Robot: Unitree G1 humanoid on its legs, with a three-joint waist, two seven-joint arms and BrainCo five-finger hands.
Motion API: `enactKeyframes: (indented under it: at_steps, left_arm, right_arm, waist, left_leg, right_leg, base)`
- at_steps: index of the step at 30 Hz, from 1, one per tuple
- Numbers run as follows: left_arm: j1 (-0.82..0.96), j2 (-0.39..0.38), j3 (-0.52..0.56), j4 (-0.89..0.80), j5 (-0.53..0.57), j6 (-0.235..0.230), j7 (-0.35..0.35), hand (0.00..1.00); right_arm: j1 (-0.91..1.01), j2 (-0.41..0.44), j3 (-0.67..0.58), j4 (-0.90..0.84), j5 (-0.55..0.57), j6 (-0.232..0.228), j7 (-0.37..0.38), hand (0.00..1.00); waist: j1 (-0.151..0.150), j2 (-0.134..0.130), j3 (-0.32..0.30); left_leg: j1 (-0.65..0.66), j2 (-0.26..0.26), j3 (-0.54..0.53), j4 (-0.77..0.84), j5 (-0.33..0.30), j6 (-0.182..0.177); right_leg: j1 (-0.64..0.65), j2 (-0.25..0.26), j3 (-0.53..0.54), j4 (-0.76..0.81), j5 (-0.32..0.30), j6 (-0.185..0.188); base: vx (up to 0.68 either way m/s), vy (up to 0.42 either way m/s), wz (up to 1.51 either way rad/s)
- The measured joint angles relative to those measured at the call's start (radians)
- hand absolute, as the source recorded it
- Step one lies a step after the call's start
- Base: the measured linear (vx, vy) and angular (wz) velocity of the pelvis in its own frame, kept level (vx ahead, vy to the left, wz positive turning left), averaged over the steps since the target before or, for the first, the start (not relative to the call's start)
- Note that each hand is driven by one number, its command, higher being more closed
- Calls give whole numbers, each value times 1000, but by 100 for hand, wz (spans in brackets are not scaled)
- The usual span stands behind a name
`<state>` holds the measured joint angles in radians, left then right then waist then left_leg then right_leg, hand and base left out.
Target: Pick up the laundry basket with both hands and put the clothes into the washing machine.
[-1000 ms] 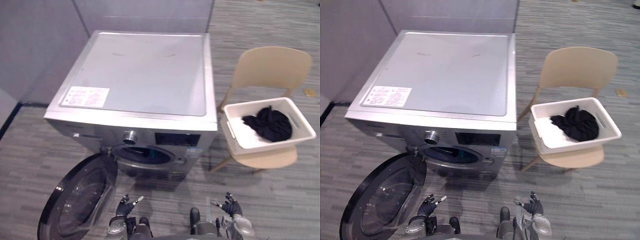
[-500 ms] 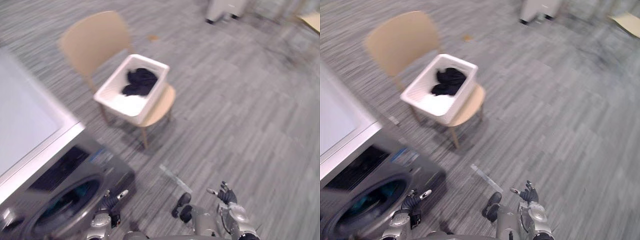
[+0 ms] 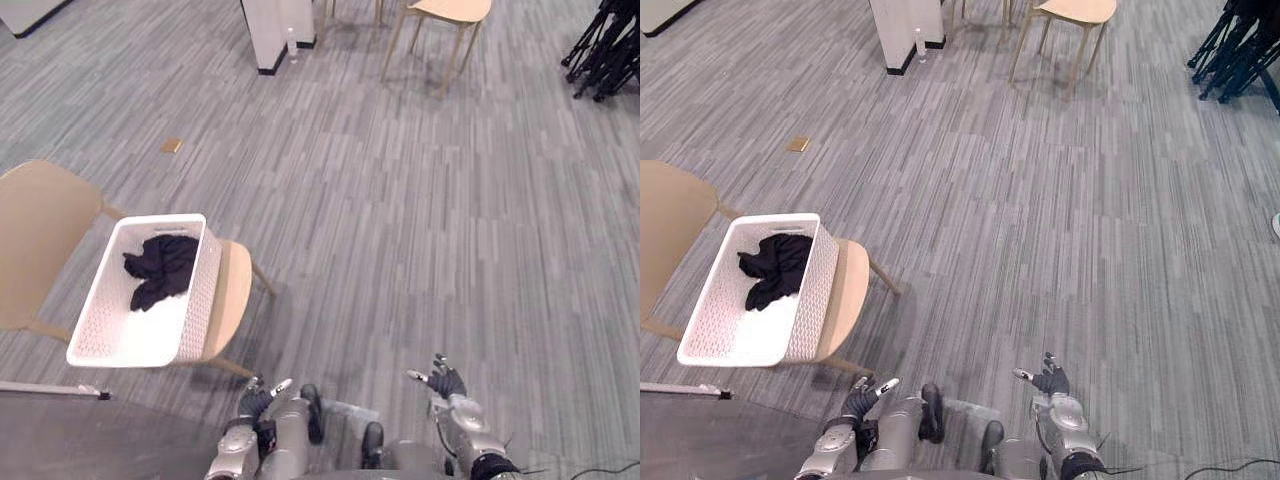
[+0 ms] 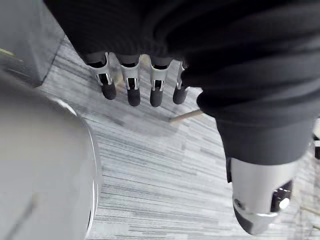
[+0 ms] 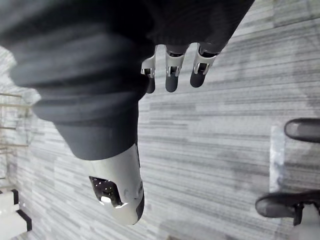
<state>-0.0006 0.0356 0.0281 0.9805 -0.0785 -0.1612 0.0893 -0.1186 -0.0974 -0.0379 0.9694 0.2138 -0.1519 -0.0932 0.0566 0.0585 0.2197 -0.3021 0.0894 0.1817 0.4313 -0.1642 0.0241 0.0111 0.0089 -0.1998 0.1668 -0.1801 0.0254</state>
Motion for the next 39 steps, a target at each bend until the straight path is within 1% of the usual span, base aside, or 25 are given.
enactKeyframes:
  at_steps: [1, 3, 5, 6, 8, 10, 11, 13, 14, 15, 17, 18, 19, 20, 22, 23, 25, 26, 31, 33, 34, 35, 36, 37, 39]
  left_arm:
    - [-5, -2, 0, 0, 0, 0, 1, 0]
    - [0, 3, -14, 2, 0, 0, 3, 0]
    - [6, 18, -37, 2, 1, 3, 2, 0]
    - [8, 18, -37, 0, 2, 3, 2, 0]
    - [8, 17, -36, -4, 2, 3, 2, 0]
    - [5, 17, -34, -7, 2, 3, 3, 0]
    - [-2, 13, -32, -7, 3, 3, 4, 0]
    - [-11, 4, -34, -7, 3, 4, 5, 0]
    - [-14, 1, -34, -7, 3, 4, 5, 0]
    - [-18, -13, -29, 4, 6, 9, 8, 0]
    - [-18, -43, -17, -5, 11, 10, 6, 0]
    - [-18, -62, -18, -10, 13, 10, 6, 0]
    - [-21, -76, -21, -14, 13, 9, 5, 0]
    - [-21, -79, -27, -21, 13, 9, 4, 0]
    - [-20, -72, -67, -31, 14, 3, 6, 0]
    - [-17, -62, -87, -38, 14, 1, 7, 0]
    - [-19, -50, -105, -38, 13, 1, 9, 0]
    - [-18, -35, -106, -45, 13, -1, 14, 0]
    - [29, 33, -105, -39, 14, 0, 23, 0]
    - [49, 54, -103, -27, 22, -1, 21, 0]
    - [48, 55, -103, -26, 26, -1, 20, 0]
    - [47, 58, -105, -19, 46, 0, 19, 0]
    - [44, 60, -107, -10, 67, -1, 18, 0]
    - [43, 60, -107, -6, 76, -1, 18, 0]
    - [44, 60, -104, 1, 91, -3, 17, 0]
  right_arm:
    - [-6, 1, -2, 15, -3, 0, 1, 0]
    - [-12, 7, -4, 37, -28, 1, 2, 0]
    - [-1, 11, -4, 37, -33, 2, 5, 0]
    - [3, 7, -4, 37, -38, 2, 6, 0]
    - [2, 7, -5, 36, -38, 1, 7, 0]
    - [10, 2, -5, 35, -39, 1, 10, 0]
    - [19, -2, -5, 34, -38, 1, 10, 0]
    - [37, -6, -5, 24, -37, 0, 9, 0]
    - [49, -7, -6, 23, -37, 0, 7, 0]
    - [64, -9, -8, 27, -37, 2, 5, 0]
    - [63, -9, -45, 3, -37, 2, 0, 0]
    - [66, -9, -49, -35, -38, -1, 0, 0]
    - [65, -12, -58, -56, -38, -5, 0, 0]
    - [65, -11, -68, -63, -37, -7, -2, 0]
    - [68, -22, -85, -70, -31, -24, -17, 0]
    - [60, -37, -85, -74, -24, -29, -19, 0]
    - [54, -49, -85, -84, -16, -33, -30, 0]
    - [53, -47, -93, -85, -10, -34, -39, 0]
    - [50, -2, -107, -133, -50, -35, -62, 0]
    - [27, -19, -53, -195, -178, -24, -86, 0]
    - [26, -23, -42, -210, -199, -21, -87, 0]
    - [24, -40, -5, -266, -251, -15, -88, 0]
    - [25, -53, 25, -340, -312, -15, -91, 0]
    - [25, -61, 36, -364, -340, -15, -93, 0]
    - [15, -96, 49, -454, -461, -15, -103, 0]
  waist:
    - [2, -9, 5]
    - [13, -19, 11]
    - [1, -31, 15]
    - [-16, -29, 14]
    - [-18, -27, 11]
    - [-16, -22, 12]
    - [-16, -20, 12]
    - [-18, -18, 12]
    - [-16, -31, 5]
    - [-7, -15, -1]
    - [14, 10, -18]
    - [10, 10, -18]
    - [10, -3, -13]
    - [9, -2, -13]
    - [10, -15, -19]
    - [10, -10, -24]
    - [9, -1, -36]
    - [10, -18, -45]
    - [18, -79, -55]
    - [18, -89, -53]
    - [18, -92, -53]
    - [12, -91, -52]
    - [9, -91, -52]
    - [8, -90, -51]
    - [-8, -86, -49]
  left_leg:
    - [32, -5, 25, 16, -33, 36]
    - [135, -39, 25, 7, -73, 54]
    - [237, -82, -6, -15, -101, 93]
    - [301, -104, -71, -42, -125, 106]
    - [344, -109, -135, -82, -126, 106]
    - [375, -105, -231, -116, -126, 105]
    - [378, -97, -317, -116, -126, 104]
    - [368, -90, -413, -97, -138, 44]
    - [361, -97, -457, -75, -156, 0]
    - [354, -96, -537, -29, -214, -71]
    - [326, -71, -552, -5, -186, -123]
    - [306, -64, -553, 16, -149, -187]
    - [268, -46, -513, 39, -137, -216]
    - [253, -33, -462, 38, -139, -214]
    - [195, 17, -205, 7, -135, -205]
    - [168, 53, -18, -38, -90, -139]
    - [125, 77, 144, -67, -28, -69]
    - [116, 65, 200, -75, -15, -47]
    - [116, -8, 130, -83, -3, -27]
    - [177, -37, 119, -98, -25, 8]
    - [186, -42, 117, -103, -29, 14]
    - [213, -51, 95, -121, -41, 30]
    - [229, -54, 67, -139, -44, 34]
    - [236, -54, 55, -149, -44, 34]
    - [246, -56, -2, -169, -41, 28]
  right_leg:
    - [-19, -32, 11, 96, -30, 38]
    - [-89, -102, 8, 424, -28, 61]
    - [-169, -191, -22, 734, 62, 47]
    - [-215, -238, -55, 865, 14, 30]
    - [-257, -242, -81, 848, -35, 37]
    - [-281, -203, -85, 691, -70, 36]
    - [-296, -150, -4, 509, -75, 44]
    - [-300, -78, 146, 274, -29, 72]
    - [-285, -77, 211, 154, 55, 72]
    - [-272, -91, 195, 112, 170, 86]
    - [-275, -98, 122, 159, 144, 53]
    - [-236, -122, 49, 160, 108, 40]
    - [-199, -142, -13, 146, 103, 32]
    - [-173, -152, -44, 131, 103, 32]
    - [-80, -186, -173, 57, 103, 32]
    - [-42, -197, -252, 28, 103, 33]
    - [-12, -207, -350, 19, 87, 58]
    - [7, -232, -422, 18, 80, 74]
    - [72, -303, -543, 110, 76, 92]
    - [29, -410, -499, 391, 85, 89]
    - [15, -428, -480, 436, 91, 82]
    - [-62, -460, -382, 586, 112, 26]
    - [-149, -426, -237, 682, 40, 29]
    - [-176, -404, -191, 690, 14, 35]
    - [-238, -304, -40, 560, -45, 68]
  base:
    - [383, 179, -14]
    - [410, 226, -4]
    - [540, 211, 61]
    - [546, 131, 96]
    - [452, 8, 96]
    - [423, -74, 112]
    - [400, -171, 152]
    - [350, -200, 164]
    - [423, -336, 187]
    - [424, -327, 175]
    - [419, -315, 143]
    - [374, -306, 164]
    - [277, -241, 162]
    - [230, -172, 180]
    - [186, -92, 181]
    - [119, -27, 136]
    - [109, 69, 164]
    - [123, 121, 163]
    - [159, 125, 113]
    - [165, 135, 49]
    - [154, 98, 44]
    - [94, 35, 48]
    - [112, 30, 54]
    - [90, -14, 67]
    - [88, -83, 79]
